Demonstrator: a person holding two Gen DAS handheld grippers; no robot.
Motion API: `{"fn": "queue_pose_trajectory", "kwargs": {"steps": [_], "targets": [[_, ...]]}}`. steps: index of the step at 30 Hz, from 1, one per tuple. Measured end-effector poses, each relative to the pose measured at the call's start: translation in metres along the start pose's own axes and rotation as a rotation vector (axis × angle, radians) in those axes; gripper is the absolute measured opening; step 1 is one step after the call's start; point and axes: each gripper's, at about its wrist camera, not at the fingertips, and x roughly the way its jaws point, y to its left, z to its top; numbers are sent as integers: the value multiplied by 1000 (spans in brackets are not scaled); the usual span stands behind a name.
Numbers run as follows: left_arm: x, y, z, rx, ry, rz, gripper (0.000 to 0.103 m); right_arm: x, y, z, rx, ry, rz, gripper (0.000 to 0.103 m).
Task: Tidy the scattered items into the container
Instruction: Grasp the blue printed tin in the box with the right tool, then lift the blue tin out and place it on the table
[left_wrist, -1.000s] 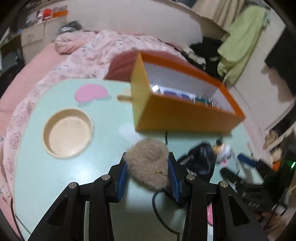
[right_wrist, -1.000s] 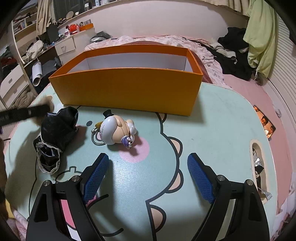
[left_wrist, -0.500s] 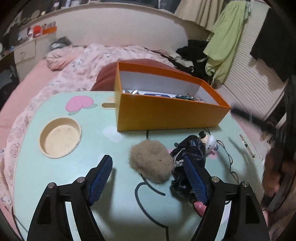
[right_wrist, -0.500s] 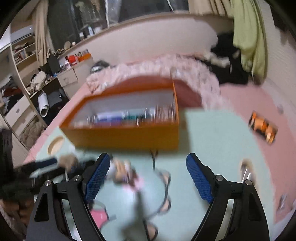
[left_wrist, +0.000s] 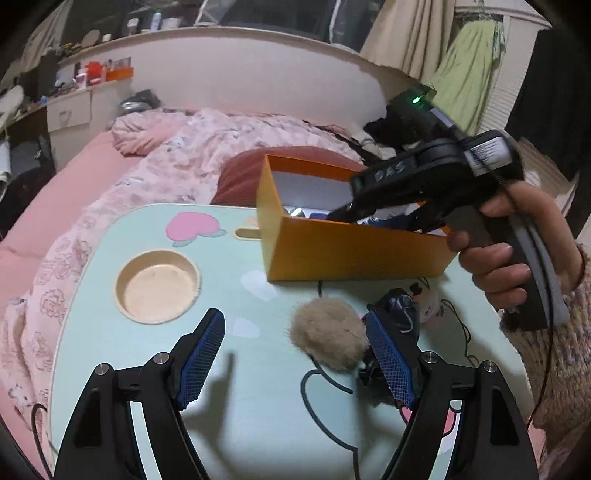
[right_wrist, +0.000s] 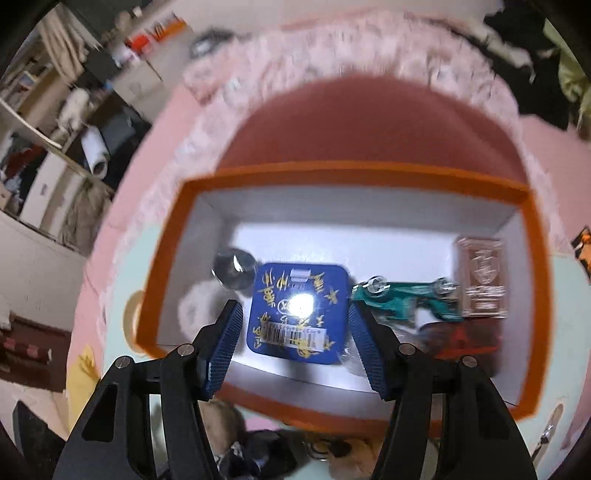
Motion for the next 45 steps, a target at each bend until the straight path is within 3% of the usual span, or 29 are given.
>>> {"fn": "queue_pose_trajectory", "kwargs": {"steps": [2, 4, 6, 13, 20, 23, 27, 30, 34, 39, 45], "targets": [[0, 2, 0, -8, -1, -6, 79, 12, 2, 3, -9, 59, -7, 65], [1, 3, 0, -13, 0, -13, 79, 19, 8, 8, -51, 100, 3, 75], [2, 3, 0, -13, 3, -17, 79, 20, 17, 12, -99, 112, -47, 75], [1, 4, 0, -15, -3, -20, 79, 16, 34, 9, -201, 86, -227, 67], [-2, 12, -2, -34, -16, -14, 79, -2, 20, -7, -203, -25, -265, 66], [-2, 13, -2, -37, -14, -13, 79, -24, 20, -9, -182, -108, -255, 66], [-3, 14, 0, -46, -16, -20, 79, -66, 18, -12, -153, -282, -205, 66], [-3, 15, 0, -57, -15, -26, 79, -103, 12, -23, -120, -415, -77, 66], [-4, 15, 3, -62, -13, -27, 79, -131, -3, -46, -81, -492, 52, 66], [-6, 14, 9, -49, -24, -21, 79, -130, -27, -77, -59, -449, 111, 66], [-7, 6, 33, -40, -32, -76, 79, -92, -64, -116, 2, -290, -14, 67]]}}
